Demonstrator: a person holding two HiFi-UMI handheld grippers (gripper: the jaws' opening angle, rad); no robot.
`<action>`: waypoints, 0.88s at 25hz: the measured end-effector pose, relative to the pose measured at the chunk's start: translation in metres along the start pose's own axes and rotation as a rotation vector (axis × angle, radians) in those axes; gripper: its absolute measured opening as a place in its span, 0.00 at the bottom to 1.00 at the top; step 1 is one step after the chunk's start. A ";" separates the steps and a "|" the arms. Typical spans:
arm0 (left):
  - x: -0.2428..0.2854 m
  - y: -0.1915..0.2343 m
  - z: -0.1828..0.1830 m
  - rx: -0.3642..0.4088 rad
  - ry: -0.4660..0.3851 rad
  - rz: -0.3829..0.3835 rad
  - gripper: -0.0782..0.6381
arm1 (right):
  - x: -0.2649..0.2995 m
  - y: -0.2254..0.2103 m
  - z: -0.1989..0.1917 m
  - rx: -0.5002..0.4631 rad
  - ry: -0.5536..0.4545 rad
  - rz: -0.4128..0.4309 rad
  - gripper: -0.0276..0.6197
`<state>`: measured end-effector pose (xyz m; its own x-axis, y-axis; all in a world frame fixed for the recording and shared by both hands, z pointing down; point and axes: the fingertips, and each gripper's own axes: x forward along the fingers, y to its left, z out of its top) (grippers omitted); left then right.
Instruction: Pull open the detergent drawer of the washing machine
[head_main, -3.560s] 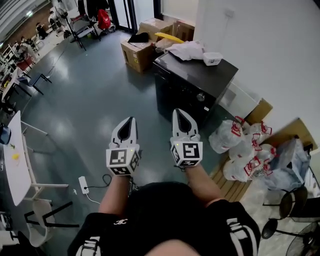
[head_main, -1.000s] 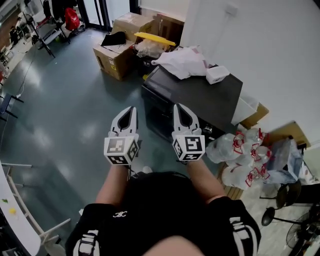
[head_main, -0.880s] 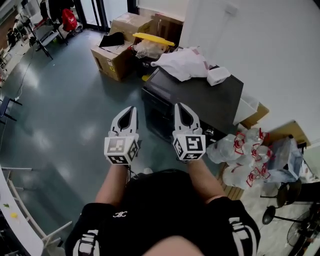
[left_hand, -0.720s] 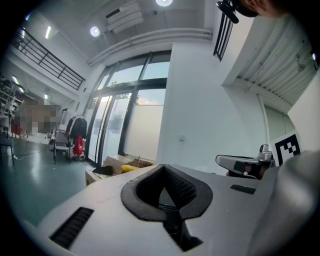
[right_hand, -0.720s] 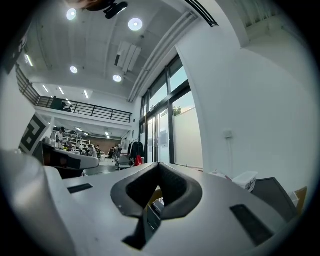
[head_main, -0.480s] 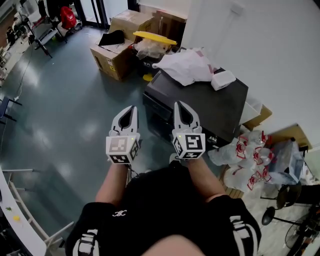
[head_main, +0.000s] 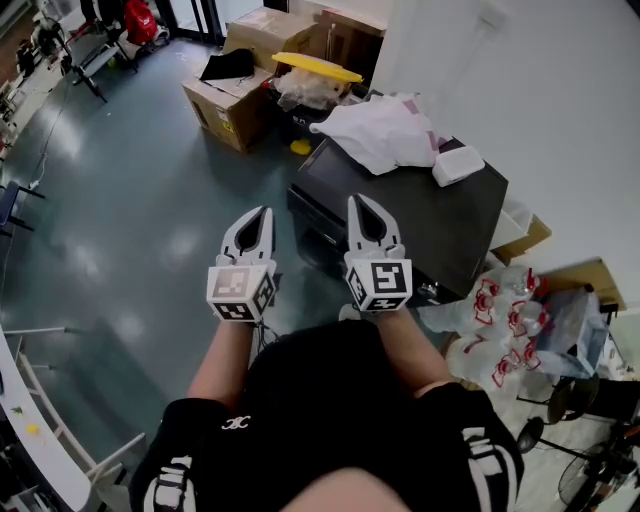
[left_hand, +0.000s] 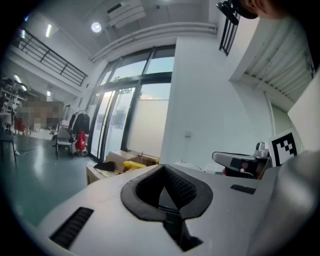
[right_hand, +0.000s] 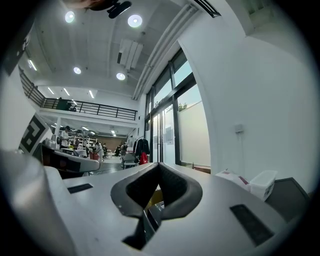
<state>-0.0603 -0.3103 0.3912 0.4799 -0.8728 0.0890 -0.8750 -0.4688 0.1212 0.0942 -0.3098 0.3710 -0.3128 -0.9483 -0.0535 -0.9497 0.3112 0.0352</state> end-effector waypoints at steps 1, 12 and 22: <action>0.001 0.001 -0.002 -0.032 0.000 -0.015 0.11 | 0.002 0.000 0.000 -0.007 -0.003 0.006 0.05; 0.015 0.007 -0.041 -0.463 -0.045 -0.237 0.57 | -0.004 -0.009 -0.006 -0.021 0.000 0.041 0.05; 0.027 0.010 -0.114 -0.988 -0.049 -0.298 0.57 | -0.021 -0.020 -0.020 -0.005 0.014 0.070 0.05</action>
<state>-0.0490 -0.3232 0.5079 0.6464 -0.7542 -0.1154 -0.2671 -0.3653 0.8917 0.1196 -0.2974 0.3910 -0.3784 -0.9249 -0.0369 -0.9253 0.3768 0.0435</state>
